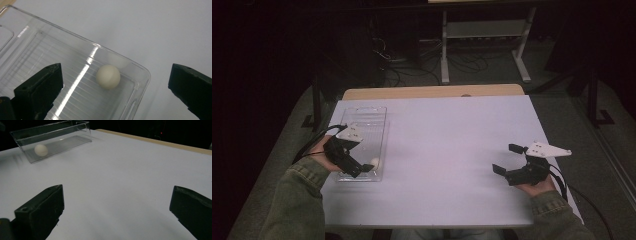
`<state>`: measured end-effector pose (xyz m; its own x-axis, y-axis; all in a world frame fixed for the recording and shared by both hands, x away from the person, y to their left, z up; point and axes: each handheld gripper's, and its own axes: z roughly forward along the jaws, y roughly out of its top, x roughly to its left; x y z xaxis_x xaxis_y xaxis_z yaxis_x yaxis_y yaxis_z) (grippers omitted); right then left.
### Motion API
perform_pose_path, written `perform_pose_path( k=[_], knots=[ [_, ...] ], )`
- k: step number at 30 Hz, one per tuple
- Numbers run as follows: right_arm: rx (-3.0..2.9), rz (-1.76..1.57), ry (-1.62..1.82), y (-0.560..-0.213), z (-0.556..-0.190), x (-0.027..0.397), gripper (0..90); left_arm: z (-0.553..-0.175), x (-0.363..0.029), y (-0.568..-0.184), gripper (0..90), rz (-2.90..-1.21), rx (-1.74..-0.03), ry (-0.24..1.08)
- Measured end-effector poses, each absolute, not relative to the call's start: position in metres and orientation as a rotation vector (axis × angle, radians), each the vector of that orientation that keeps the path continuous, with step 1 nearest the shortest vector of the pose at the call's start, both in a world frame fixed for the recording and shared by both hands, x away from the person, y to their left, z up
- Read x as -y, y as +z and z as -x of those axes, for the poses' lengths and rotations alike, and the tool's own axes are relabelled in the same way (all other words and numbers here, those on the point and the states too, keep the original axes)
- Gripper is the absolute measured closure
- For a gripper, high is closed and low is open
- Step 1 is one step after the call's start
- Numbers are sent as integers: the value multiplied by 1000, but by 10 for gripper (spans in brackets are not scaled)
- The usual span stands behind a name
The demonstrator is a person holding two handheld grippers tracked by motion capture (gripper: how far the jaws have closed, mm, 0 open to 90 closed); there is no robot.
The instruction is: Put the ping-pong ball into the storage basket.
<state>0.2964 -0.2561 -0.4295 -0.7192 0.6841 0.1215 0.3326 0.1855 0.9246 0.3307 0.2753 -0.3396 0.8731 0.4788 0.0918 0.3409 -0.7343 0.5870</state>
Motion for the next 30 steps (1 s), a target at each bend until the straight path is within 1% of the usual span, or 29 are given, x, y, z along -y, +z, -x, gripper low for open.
perform_pose_path(
  k=[4,10,13,16,23,30],
  knots=[
    [-2148,-963,1544,-429,-296,256,0,-326,-283,-342,0,-2404,-620,326],
    [-2148,-965,1541,-430,-296,255,0,-319,-290,-349,0,-2358,-644,337],
    [-2148,-966,1541,-430,-296,255,0,-316,-294,-351,0,-2278,-657,354],
    [-2147,-962,1542,-430,-296,255,0,-313,-295,-353,0,-2233,-669,381],
    [-2142,-962,1548,-429,-295,255,0,-305,-301,-353,0,-2185,-693,432],
    [-2145,-964,1541,-430,-296,255,0,-293,-317,-361,0,-2048,-727,434]
  ],
)
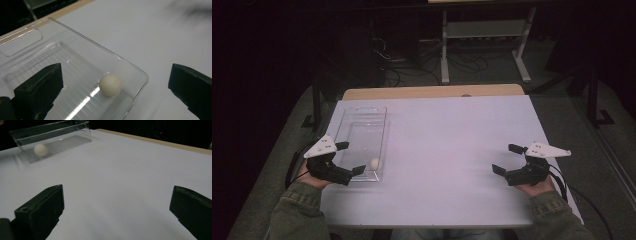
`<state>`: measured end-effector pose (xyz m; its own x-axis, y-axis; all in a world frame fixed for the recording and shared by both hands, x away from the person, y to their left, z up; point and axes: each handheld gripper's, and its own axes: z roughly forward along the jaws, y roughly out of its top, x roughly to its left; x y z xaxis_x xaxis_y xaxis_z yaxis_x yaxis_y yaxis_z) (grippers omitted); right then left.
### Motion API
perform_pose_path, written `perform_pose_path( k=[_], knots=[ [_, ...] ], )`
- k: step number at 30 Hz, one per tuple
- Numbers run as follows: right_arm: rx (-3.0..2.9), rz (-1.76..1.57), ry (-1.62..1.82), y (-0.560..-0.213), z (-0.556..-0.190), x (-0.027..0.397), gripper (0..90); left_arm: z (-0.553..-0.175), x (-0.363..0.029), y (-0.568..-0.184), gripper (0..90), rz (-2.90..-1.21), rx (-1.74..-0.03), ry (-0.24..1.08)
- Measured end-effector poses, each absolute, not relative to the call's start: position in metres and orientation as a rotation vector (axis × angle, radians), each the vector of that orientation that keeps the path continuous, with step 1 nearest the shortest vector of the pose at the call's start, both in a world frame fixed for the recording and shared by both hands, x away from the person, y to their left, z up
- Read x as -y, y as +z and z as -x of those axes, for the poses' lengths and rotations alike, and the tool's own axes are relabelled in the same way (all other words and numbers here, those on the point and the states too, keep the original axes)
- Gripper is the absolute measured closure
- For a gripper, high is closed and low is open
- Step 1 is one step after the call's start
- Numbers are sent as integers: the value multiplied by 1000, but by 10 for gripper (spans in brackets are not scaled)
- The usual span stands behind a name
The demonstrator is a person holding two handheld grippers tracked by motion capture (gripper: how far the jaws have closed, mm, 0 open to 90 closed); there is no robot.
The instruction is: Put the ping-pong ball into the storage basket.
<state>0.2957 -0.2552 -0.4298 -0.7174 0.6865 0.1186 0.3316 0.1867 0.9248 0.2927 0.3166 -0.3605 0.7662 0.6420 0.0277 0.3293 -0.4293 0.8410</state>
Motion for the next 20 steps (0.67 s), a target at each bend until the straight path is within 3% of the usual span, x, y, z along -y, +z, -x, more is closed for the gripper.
perform_pose_path(
  k=[14,20],
  knots=[
    [-2131,-966,1548,-428,-295,257,0,-278,-332,-376,0,-1903,-801,463],
    [-2130,-970,1553,-428,-295,258,0,-278,-331,-384,0,-1924,-811,451]
  ],
)
